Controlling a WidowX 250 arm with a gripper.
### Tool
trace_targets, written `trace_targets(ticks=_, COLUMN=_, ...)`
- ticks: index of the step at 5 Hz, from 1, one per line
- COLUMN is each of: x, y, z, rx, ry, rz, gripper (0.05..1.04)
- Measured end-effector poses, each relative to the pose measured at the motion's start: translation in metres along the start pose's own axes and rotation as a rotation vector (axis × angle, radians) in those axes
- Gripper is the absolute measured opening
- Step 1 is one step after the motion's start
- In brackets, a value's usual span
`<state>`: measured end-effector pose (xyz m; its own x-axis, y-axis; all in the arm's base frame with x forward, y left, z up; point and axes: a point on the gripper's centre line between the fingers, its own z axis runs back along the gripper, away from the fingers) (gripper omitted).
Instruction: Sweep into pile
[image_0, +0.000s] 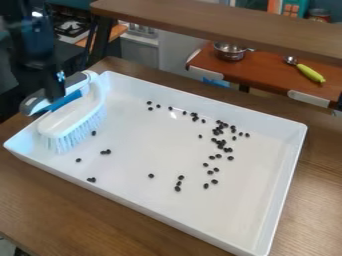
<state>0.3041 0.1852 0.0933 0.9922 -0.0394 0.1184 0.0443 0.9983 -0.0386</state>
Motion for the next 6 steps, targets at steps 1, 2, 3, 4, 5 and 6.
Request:
trace_targets(ticks=1, x=-0.001, y=0.000, z=-0.012, rx=0.021, ry=0.012, rz=-0.008, gripper=1.007)
trace_targets(ticks=2, x=-0.005, y=-0.003, z=-0.025, rx=0.052, ry=0.036, rz=-0.022, gripper=0.980)
trace_targets(ticks=3, x=-0.006, y=-0.006, z=-0.027, rx=0.072, ry=0.040, rz=-0.041, gripper=0.753)
trace_targets(ticks=4, x=-0.008, y=-0.015, z=-0.029, rx=0.064, ry=0.043, rz=-0.066, gripper=0.528)
trace_targets(ticks=5, x=-0.009, y=-0.026, z=-0.029, rx=0.036, ry=0.052, rz=-0.065, gripper=0.493)
trace_targets(ticks=6, x=-0.010, y=-0.050, z=-0.029, rx=-0.025, ry=0.086, rz=-0.059, gripper=0.493)
